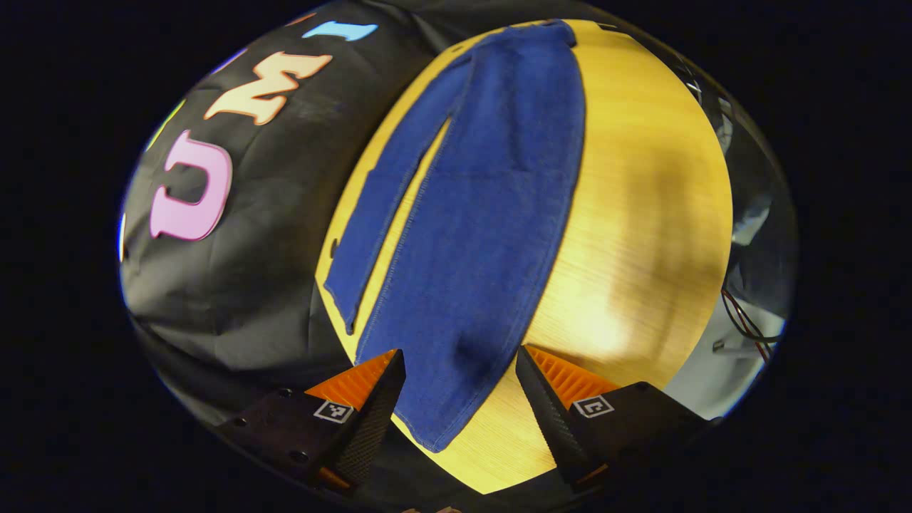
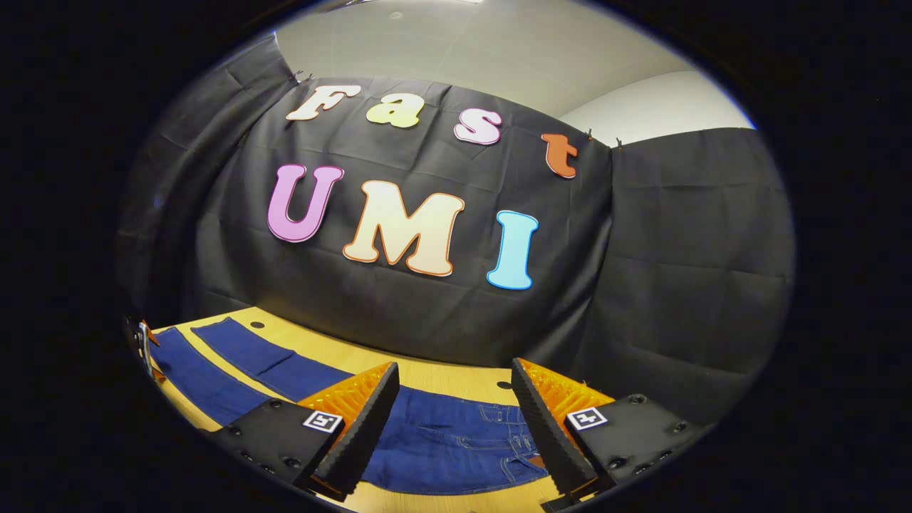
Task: Grasp the waist and the cuffs of the jeans and fold them to make the two legs overlap; first hold the waist and fold one-third of the jeans toward the cuffs, then hold the cuffs and fold the remaining one-third in the same direction to finish folding.
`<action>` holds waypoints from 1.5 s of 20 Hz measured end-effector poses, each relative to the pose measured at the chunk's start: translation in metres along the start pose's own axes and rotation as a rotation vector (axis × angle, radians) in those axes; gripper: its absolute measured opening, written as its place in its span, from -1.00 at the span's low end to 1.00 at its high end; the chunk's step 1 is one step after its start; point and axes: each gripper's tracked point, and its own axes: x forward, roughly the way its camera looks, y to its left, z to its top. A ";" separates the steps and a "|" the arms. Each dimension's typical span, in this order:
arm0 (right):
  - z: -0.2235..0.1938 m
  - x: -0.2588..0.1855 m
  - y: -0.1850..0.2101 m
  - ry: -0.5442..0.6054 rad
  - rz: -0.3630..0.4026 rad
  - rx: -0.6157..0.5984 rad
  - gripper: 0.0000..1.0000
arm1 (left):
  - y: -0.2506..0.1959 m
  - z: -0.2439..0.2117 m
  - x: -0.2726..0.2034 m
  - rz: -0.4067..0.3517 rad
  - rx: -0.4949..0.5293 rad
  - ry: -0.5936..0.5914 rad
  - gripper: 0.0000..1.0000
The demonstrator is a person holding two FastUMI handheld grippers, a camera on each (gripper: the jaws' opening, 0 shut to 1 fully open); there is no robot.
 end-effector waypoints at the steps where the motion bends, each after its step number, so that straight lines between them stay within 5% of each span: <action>1: 0.000 -0.001 0.000 0.002 -0.006 -0.008 0.96 | -0.001 0.001 0.005 -0.011 0.020 -0.003 0.89; 7: -0.011 -0.003 -0.002 0.026 -0.024 -0.019 0.96 | -0.001 0.008 0.032 -0.112 0.112 0.023 0.51; 10: -0.017 -0.007 -0.007 0.036 -0.032 -0.043 0.96 | -0.012 0.003 0.034 -0.167 0.084 0.060 -0.51; 12: -0.024 -0.007 -0.012 0.045 -0.028 -0.072 0.99 | -0.015 0.005 0.031 -0.167 0.060 0.067 -0.87; 23: -0.198 0.001 -0.112 0.410 0.169 -0.571 0.97 | -0.016 0.006 0.031 -0.156 0.004 0.169 -1.00; 30: -0.301 0.010 -0.106 0.599 0.399 -0.775 0.98 | -0.016 0.006 0.031 -0.159 -0.033 0.244 -1.00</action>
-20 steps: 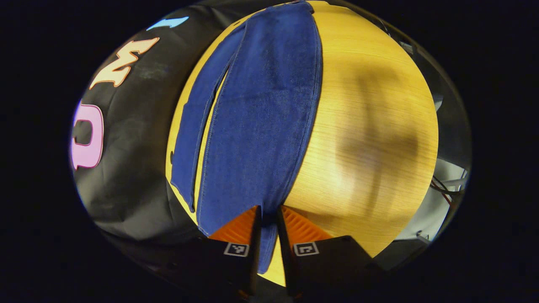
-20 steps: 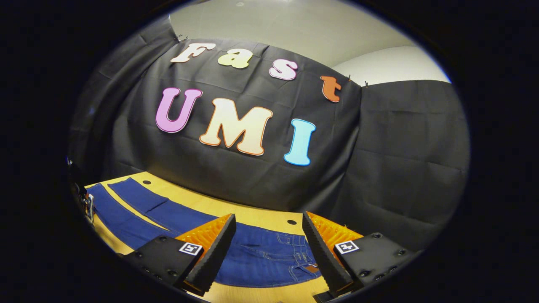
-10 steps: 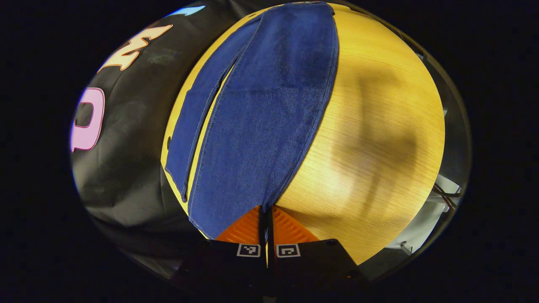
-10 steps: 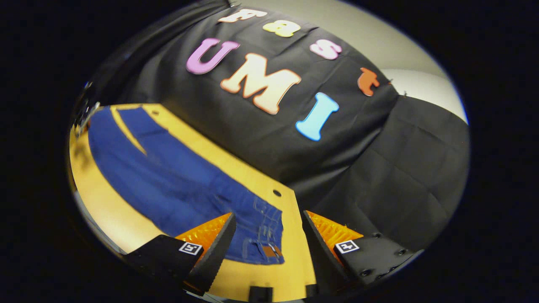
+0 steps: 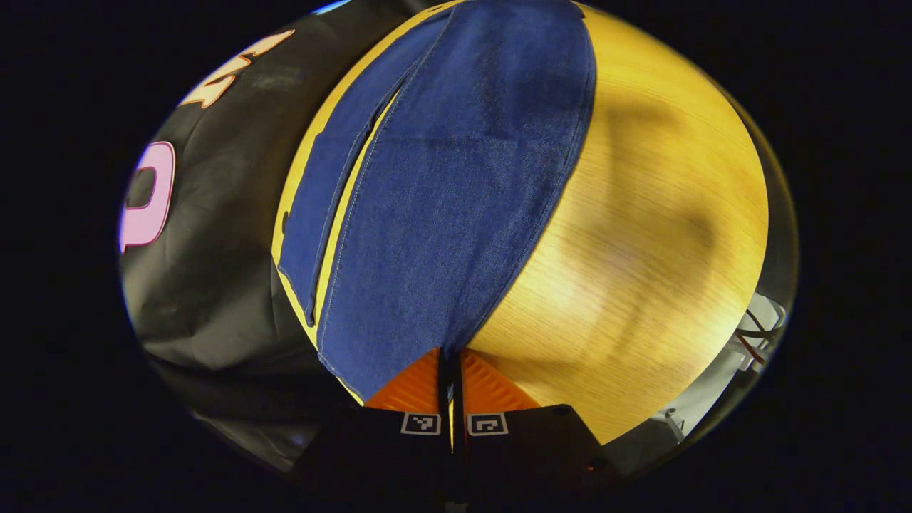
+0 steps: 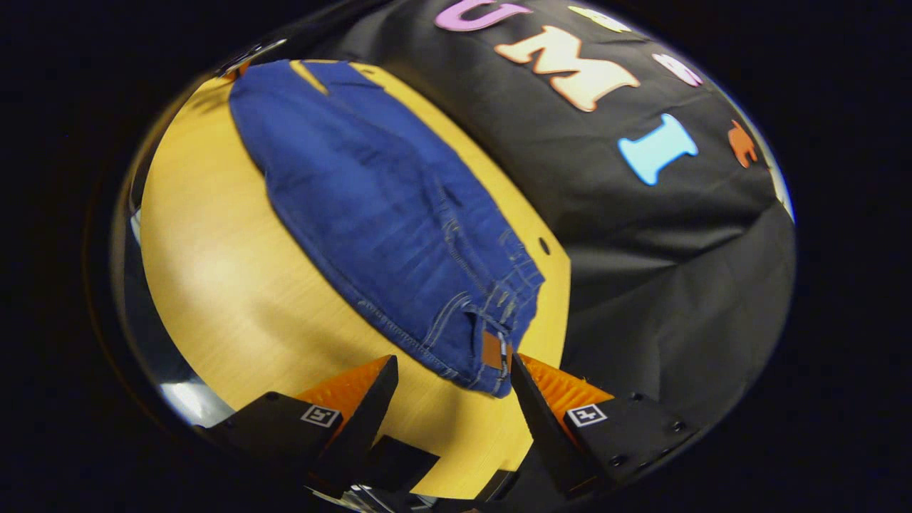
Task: Grasp the waist and the cuffs of the jeans and fold them to make the two legs overlap; first hold the waist and fold one-third of the jeans toward the cuffs, then hold the cuffs and fold the remaining one-third in the same direction to finish folding.
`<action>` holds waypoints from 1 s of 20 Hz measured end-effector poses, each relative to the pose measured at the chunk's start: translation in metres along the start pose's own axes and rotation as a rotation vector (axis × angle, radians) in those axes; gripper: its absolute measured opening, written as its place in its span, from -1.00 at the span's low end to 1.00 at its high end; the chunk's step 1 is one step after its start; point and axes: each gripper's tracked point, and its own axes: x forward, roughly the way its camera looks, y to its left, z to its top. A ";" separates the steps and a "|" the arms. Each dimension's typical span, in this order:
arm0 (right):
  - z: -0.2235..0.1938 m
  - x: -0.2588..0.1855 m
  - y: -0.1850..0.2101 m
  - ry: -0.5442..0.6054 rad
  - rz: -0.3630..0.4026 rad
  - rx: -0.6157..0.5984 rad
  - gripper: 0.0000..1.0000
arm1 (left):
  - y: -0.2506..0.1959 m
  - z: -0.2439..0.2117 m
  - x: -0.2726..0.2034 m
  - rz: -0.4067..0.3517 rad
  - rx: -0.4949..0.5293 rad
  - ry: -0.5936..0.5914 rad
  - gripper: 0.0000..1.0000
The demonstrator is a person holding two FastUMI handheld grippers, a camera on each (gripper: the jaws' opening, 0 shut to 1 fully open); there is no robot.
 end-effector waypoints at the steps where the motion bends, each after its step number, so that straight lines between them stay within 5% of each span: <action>1: -0.002 0.008 0.004 0.007 0.016 -0.036 0.99 | 0.000 -0.001 -0.001 -0.001 -0.001 0.007 -1.00; 9: 0.012 0.049 0.011 -0.001 0.038 -0.300 0.77 | -0.001 -0.001 0.000 -0.025 -0.021 0.052 -1.00; 13: 0.006 0.060 0.023 0.032 0.093 -0.285 -0.09 | 0.000 0.000 0.000 -0.011 -0.023 0.056 -1.00; 16: 0.010 0.057 0.020 0.028 0.067 -0.271 -0.96 | 0.001 0.000 0.000 0.014 -0.035 0.054 -1.00; 20: 0.004 0.053 0.015 0.051 0.089 -0.190 -0.94 | -0.003 0.001 -0.003 -0.036 -0.156 0.075 -1.00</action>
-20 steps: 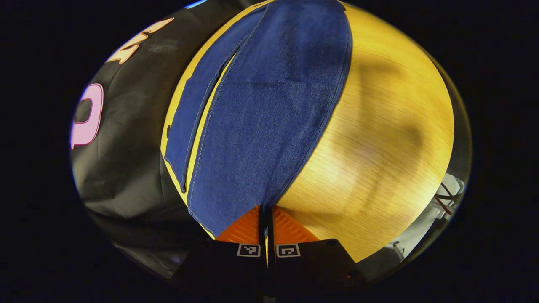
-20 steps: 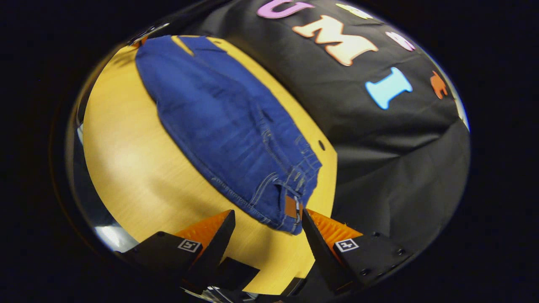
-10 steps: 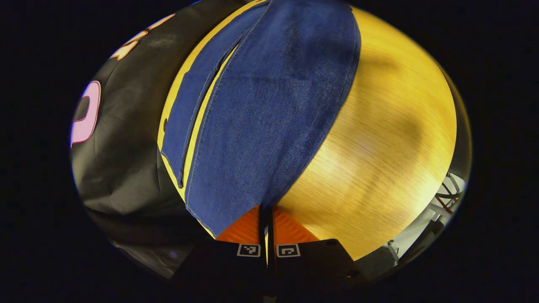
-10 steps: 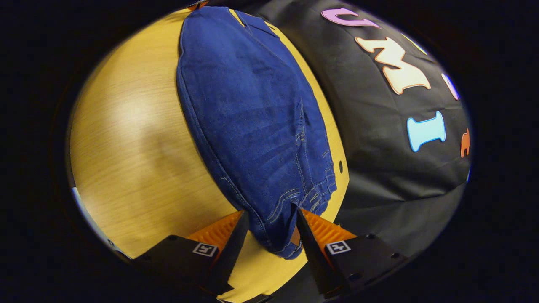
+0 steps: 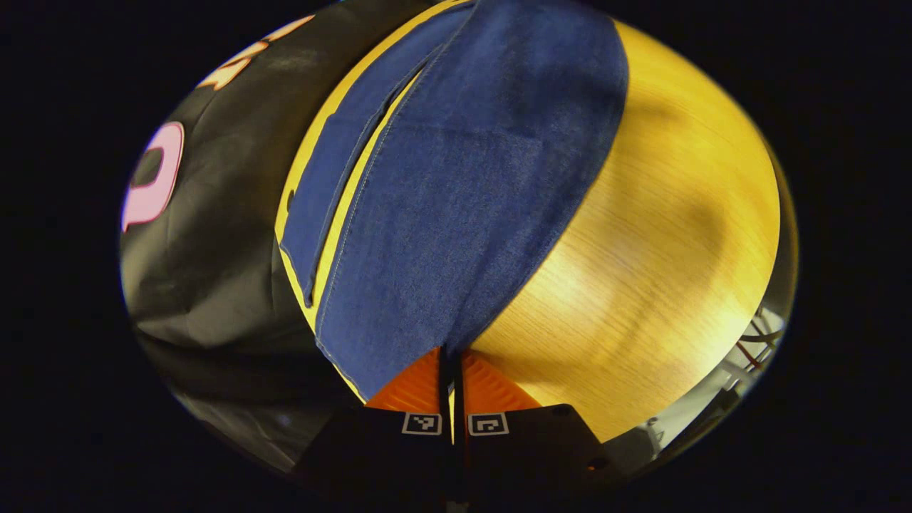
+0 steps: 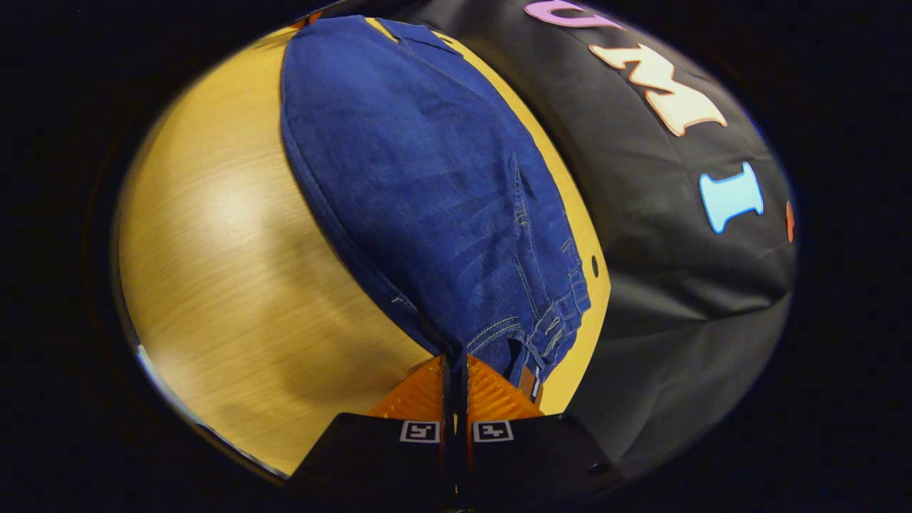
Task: Grasp the waist and the cuffs of the jeans and fold them to make the two legs overlap; first hold the waist and fold one-third of the jeans toward the cuffs, then hold the cuffs and fold the remaining one-third in the same direction to finish folding.
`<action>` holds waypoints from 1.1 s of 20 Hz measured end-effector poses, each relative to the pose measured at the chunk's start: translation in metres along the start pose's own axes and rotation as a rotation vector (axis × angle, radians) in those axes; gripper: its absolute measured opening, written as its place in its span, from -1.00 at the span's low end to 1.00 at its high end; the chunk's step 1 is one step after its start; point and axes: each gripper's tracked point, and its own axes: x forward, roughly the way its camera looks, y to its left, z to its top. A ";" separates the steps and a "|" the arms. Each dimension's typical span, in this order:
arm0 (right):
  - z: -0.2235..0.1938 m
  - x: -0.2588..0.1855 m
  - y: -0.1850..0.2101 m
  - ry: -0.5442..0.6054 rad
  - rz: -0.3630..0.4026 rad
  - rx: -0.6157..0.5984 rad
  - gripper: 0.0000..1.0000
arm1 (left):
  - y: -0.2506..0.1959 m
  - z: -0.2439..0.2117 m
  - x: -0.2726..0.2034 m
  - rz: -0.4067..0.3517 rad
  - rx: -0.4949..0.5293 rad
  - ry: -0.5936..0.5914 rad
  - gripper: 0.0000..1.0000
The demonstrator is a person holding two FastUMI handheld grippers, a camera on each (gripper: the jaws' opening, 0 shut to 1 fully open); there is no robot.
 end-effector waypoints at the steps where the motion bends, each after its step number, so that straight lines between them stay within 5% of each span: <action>1: 0.004 -0.004 -0.009 -0.015 -0.031 -0.002 -0.94 | 0.000 0.005 0.000 -0.028 -0.049 -0.003 -1.00; 7: 0.039 -0.036 -0.082 -0.098 -0.208 0.172 -0.95 | 0.023 0.019 -0.016 0.004 -0.182 -0.038 -1.00; 12: 0.075 -0.037 -0.157 -0.194 -0.362 0.377 -0.96 | 0.097 0.060 -0.036 0.111 -0.442 -0.112 -1.00; 17: 0.100 -0.014 -0.198 -0.227 -0.402 0.603 -0.95 | 0.162 0.106 -0.048 0.168 -0.591 -0.211 -1.00; 22: 0.114 0.028 -0.223 -0.240 -0.399 0.716 -0.96 | 0.212 0.151 -0.028 0.215 -0.567 -0.226 -1.00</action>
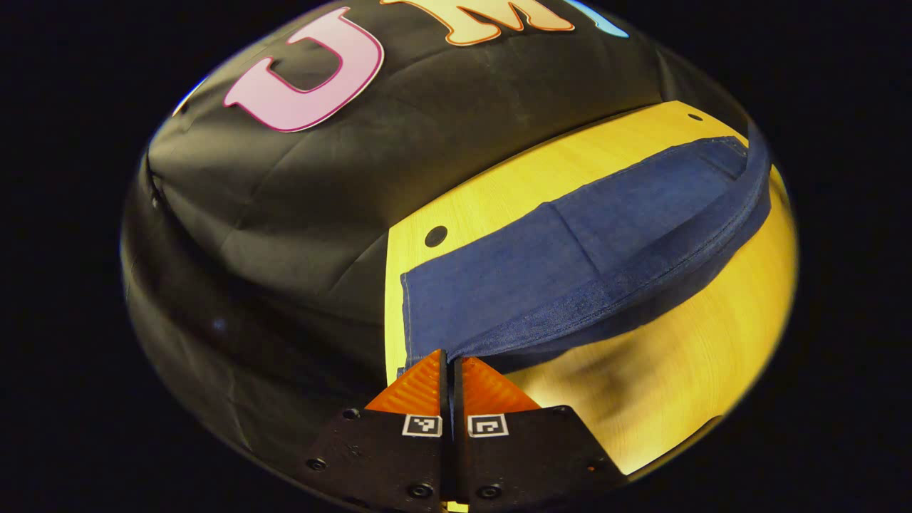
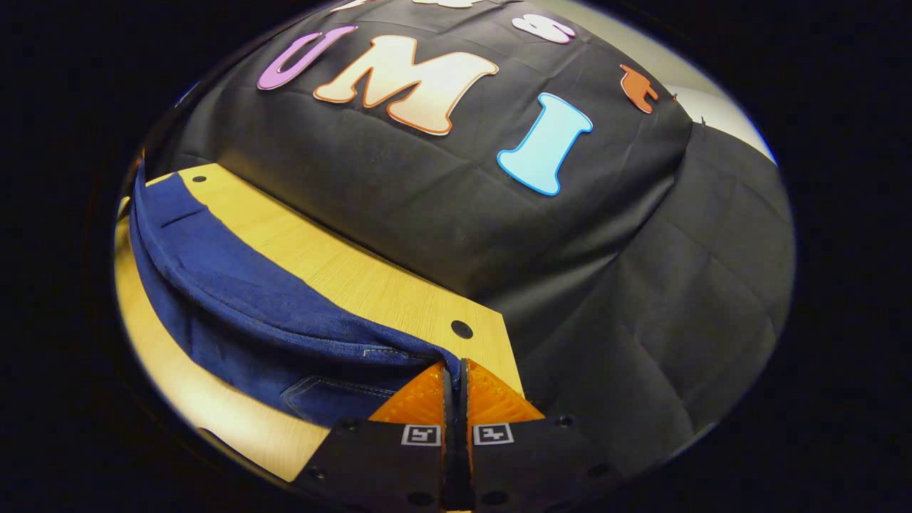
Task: Grasp the waist and the cuffs of the jeans and fold them to make the two legs overlap; first hold the waist and fold one-third of the jeans toward the cuffs, then hold the cuffs and fold the remaining one-third in the same direction to finish folding.
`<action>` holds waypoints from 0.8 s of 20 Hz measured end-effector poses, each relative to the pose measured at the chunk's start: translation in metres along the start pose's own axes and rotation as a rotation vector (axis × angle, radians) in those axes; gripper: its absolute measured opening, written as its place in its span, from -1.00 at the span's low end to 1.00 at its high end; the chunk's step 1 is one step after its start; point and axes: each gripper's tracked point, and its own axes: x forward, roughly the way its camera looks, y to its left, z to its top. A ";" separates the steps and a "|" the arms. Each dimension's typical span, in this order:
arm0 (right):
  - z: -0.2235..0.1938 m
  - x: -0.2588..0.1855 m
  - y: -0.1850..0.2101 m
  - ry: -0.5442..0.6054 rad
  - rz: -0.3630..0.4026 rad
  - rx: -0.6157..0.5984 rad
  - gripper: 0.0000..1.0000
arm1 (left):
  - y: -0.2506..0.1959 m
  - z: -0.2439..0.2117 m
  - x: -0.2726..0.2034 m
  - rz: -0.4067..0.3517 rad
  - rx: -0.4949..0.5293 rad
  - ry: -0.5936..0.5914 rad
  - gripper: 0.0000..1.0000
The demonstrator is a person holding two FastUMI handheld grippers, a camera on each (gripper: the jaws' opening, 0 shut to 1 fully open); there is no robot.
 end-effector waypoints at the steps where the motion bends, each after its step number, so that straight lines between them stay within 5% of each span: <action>1: 0.001 0.011 0.003 0.000 0.006 0.000 -0.96 | -0.001 0.011 0.014 0.001 0.005 -0.004 -1.00; 13: -0.040 0.147 0.057 0.082 0.115 -0.073 -0.95 | -0.027 0.053 0.123 0.035 0.038 0.051 -1.00; 14: -0.043 0.147 0.054 0.089 0.104 -0.077 -0.87 | -0.027 0.055 0.123 0.044 0.032 0.039 -1.00; 15: -0.044 0.145 0.048 0.096 0.089 -0.075 -0.55 | -0.026 0.056 0.120 0.045 0.006 0.026 -1.00; 16: -0.039 0.142 0.043 0.088 0.078 -0.053 -0.24 | -0.026 0.062 0.120 0.045 -0.031 -0.005 -0.33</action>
